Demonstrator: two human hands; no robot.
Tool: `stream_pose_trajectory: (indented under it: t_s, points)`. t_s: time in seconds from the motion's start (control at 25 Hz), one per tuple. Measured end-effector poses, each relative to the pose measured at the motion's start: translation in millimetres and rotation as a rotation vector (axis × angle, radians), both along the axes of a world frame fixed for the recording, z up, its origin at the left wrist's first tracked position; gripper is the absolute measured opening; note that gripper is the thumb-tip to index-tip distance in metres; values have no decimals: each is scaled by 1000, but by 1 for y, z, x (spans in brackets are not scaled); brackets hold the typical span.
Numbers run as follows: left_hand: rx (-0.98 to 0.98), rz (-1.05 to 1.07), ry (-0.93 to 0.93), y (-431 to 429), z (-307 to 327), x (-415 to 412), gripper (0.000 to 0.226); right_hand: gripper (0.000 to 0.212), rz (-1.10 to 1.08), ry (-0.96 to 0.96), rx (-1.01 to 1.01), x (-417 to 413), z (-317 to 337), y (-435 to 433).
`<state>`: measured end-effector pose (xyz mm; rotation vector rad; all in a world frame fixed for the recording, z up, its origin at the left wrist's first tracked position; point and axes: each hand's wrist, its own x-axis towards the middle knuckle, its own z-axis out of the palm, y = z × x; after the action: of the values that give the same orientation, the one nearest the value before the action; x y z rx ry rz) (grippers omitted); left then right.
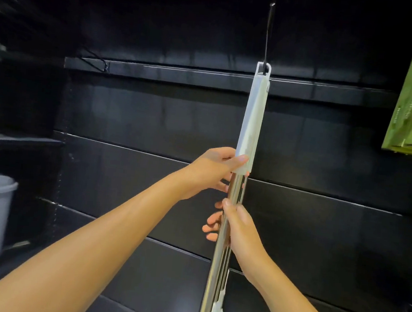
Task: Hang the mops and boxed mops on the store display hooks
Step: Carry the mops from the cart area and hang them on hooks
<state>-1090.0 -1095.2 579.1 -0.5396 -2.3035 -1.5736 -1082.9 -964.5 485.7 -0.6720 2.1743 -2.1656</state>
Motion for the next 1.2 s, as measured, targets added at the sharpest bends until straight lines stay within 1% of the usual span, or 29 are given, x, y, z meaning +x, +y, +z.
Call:
stream_pose_trajectory:
  t_s: [0.24, 0.32, 0.44, 0.6, 0.68, 0.8, 0.92, 1.08, 1.12, 1.2]
  points:
    - [-12, 30, 8, -6, -71, 20, 38, 21, -46, -52, 118, 12, -86, 1]
    - [-38, 38, -20, -11, -102, 26, 33, 19, -73, -42, 169, 16, -118, 3]
    - [-54, 18, -95, -17, -165, 36, 25, 9, -88, -41, 247, 25, -172, 12]
    - [-32, 67, -163, -26, -268, 52, 15, 33, -97, -59, 346, 49, -235, 33]
    - [-68, 119, -201, -29, -325, 69, 14, 35, -136, -116, 412, 65, -271, 51]
    - [-184, 183, -299, -31, -403, 106, 16, 32, -172, -215, 572, 91, -335, 84]
    - [-334, 175, -374, -27, -468, 143, 14, 35, -183, -300, 727, 125, -383, 116]
    - [-542, 72, -504, 13, -518, 191, 15, 37, -189, -423, 831, 185, -427, 164]
    - [-597, 25, -503, 27, -526, 201, 14, 34, -197, -438, 836, 202, -433, 177]
    - [-692, -53, -431, 54, -543, 217, 15, 24, -216, -459, 818, 233, -442, 202]
